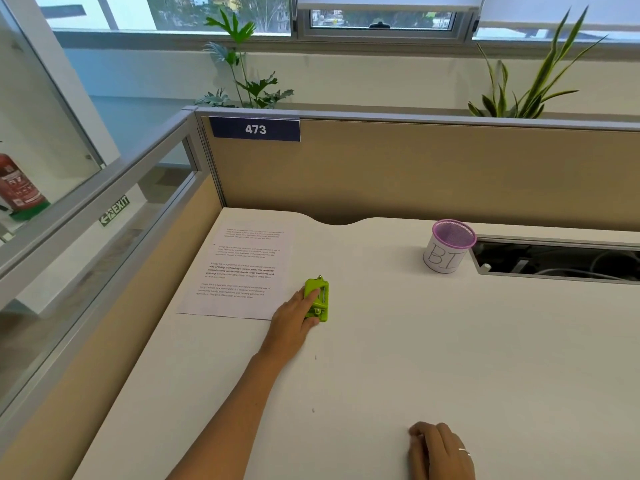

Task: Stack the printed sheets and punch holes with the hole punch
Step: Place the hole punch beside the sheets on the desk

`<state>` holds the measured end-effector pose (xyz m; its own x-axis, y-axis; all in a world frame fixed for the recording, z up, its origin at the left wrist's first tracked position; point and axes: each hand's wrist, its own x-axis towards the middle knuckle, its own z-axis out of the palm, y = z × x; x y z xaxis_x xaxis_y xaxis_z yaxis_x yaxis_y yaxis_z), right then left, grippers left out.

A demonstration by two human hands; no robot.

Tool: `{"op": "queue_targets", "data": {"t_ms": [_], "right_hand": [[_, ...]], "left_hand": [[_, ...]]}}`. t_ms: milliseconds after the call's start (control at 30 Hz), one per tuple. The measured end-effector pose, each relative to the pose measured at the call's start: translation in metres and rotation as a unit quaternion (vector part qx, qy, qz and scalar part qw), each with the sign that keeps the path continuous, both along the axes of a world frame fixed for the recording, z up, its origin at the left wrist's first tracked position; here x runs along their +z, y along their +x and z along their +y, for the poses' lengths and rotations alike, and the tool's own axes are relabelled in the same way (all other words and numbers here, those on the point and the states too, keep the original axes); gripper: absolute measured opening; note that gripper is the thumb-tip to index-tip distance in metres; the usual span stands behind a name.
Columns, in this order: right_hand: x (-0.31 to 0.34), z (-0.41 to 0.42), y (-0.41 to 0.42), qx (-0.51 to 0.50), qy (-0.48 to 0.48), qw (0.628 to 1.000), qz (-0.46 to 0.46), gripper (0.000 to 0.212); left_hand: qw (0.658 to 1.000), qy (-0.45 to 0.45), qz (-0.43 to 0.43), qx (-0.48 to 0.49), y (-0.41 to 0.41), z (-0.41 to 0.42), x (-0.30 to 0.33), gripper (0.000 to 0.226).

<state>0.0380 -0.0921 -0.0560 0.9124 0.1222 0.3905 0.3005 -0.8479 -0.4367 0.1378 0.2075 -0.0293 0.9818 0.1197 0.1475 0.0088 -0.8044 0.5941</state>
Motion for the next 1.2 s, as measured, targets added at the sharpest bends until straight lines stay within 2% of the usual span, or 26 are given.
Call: {"op": "queue_targets", "data": {"t_ms": [267, 433, 533, 600, 633, 767, 833, 900, 1000, 1033, 1200], "right_hand": [[0.007, 0.000, -0.001, 0.013, -0.009, 1.000, 0.009, 0.032], [0.011, -0.001, -0.002, 0.023, 0.025, 0.999, 0.035, 0.031], [0.016, 0.005, 0.000, 0.039, 0.055, 0.996, 0.061, 0.014], [0.020, 0.018, 0.003, 0.071, 0.060, 0.992, 0.081, 0.011], [0.024, 0.027, 0.006, 0.099, 0.058, 0.989, 0.089, 0.011], [0.042, 0.076, 0.028, 0.210, 0.016, 0.970, 0.120, 0.022], [0.048, 0.106, 0.041, 0.249, -0.015, 0.962, 0.109, 0.032], [0.049, 0.130, 0.052, 0.276, -0.064, 0.952, 0.117, 0.041], [0.046, 0.148, 0.055, 0.282, -0.149, 0.935, 0.156, 0.033], [0.043, 0.149, 0.052, 0.279, -0.166, 0.935, 0.144, 0.030], [0.032, 0.136, 0.017, 0.286, -0.175, 0.931, 0.140, 0.032]], "left_hand": [[1.000, 0.003, -0.001, -0.007, 0.002, -0.002, 0.002, 0.058], [1.000, 0.005, -0.015, 0.020, -0.021, -0.009, 0.005, 0.062], [0.994, 0.079, -0.066, 0.033, -0.058, -0.014, 0.001, 0.050], [0.990, 0.117, -0.071, 0.044, -0.088, -0.015, -0.004, 0.041], [0.988, 0.128, -0.064, 0.056, -0.103, -0.015, -0.006, 0.043], [0.983, 0.152, -0.022, 0.106, -0.148, -0.009, -0.011, 0.064], [0.981, 0.156, -0.001, 0.114, -0.163, -0.007, -0.013, 0.060], [0.980, 0.156, 0.010, 0.121, -0.173, -0.006, -0.015, 0.046], [0.981, 0.147, 0.023, 0.128, -0.180, -0.005, -0.016, 0.041], [0.981, 0.145, 0.025, 0.130, -0.180, -0.005, -0.015, 0.041], [0.981, 0.139, 0.033, 0.131, -0.181, -0.006, -0.013, 0.042]]}}
